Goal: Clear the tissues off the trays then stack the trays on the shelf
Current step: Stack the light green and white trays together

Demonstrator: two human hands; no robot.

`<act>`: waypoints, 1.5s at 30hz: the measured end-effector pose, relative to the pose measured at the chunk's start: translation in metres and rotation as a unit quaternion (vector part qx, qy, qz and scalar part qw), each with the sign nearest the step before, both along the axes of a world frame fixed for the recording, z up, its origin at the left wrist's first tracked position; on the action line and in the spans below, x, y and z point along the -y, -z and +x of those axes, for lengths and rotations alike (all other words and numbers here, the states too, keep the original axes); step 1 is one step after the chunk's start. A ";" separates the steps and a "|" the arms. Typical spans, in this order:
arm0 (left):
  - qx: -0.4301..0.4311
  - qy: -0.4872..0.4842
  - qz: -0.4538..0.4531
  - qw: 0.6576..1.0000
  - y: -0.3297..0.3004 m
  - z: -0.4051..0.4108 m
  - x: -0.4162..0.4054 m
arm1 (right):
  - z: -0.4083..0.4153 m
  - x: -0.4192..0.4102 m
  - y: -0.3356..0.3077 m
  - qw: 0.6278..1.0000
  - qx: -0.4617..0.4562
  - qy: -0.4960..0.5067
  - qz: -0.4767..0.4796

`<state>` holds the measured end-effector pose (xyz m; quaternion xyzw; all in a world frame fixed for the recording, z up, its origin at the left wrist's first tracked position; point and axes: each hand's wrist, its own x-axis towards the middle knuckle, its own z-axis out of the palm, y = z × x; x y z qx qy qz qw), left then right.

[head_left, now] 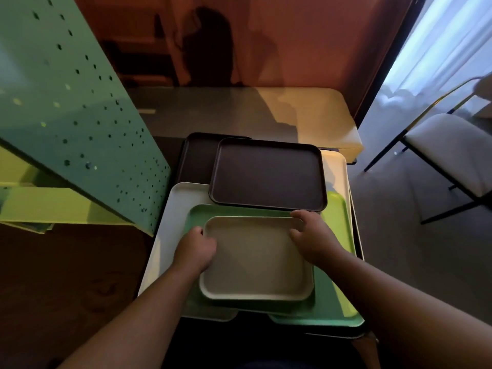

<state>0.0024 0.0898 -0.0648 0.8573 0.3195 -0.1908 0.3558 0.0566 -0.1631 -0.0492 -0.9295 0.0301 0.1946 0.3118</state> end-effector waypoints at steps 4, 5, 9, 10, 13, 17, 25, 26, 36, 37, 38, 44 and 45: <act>0.028 0.013 0.141 0.990 -0.002 -0.001 0.000 | -0.007 0.008 0.001 0.995 0.059 -0.008 -0.081; 0.024 0.005 0.152 0.988 -0.003 -0.001 -0.002 | -0.009 0.010 0.002 0.994 0.045 0.010 -0.100; -0.069 -0.055 0.061 0.994 0.003 0.003 -0.013 | -0.023 0.018 0.009 0.984 -0.118 0.126 -0.034; -0.085 -0.061 0.045 0.993 0.004 0.003 -0.014 | -0.026 0.019 0.010 0.975 -0.155 0.160 0.012; -0.064 -0.093 0.022 0.993 0.003 0.001 -0.018 | -0.038 0.018 0.008 0.967 -0.165 0.182 0.073; 0.018 -0.118 0.013 0.993 -0.007 -0.004 -0.027 | -0.047 0.018 -0.013 0.960 -0.114 0.210 0.149; 0.134 -0.113 -0.041 0.984 -0.048 0.085 -0.003 | 0.055 0.027 -0.037 0.964 -0.027 0.223 0.140; 0.134 -0.124 -0.048 0.982 -0.049 0.100 -0.001 | 0.070 0.029 -0.034 0.965 -0.036 0.224 0.130; 0.142 -0.154 -0.126 0.970 -0.020 0.182 0.002 | 0.159 0.035 0.005 0.973 -0.027 0.228 0.023; 0.150 -0.157 -0.129 0.968 -0.017 0.187 0.002 | 0.162 0.034 0.009 0.973 -0.033 0.227 0.018; 0.153 -0.147 -0.125 0.969 -0.013 0.191 0.002 | 0.166 0.034 0.014 0.974 -0.036 0.223 0.012; 0.074 -0.048 0.035 0.995 0.001 0.190 -0.008 | 0.165 0.034 0.028 0.982 -0.033 0.185 -0.027; 0.043 -0.036 0.050 0.997 0.003 0.186 -0.008 | 0.163 0.034 0.028 0.982 -0.042 0.185 -0.010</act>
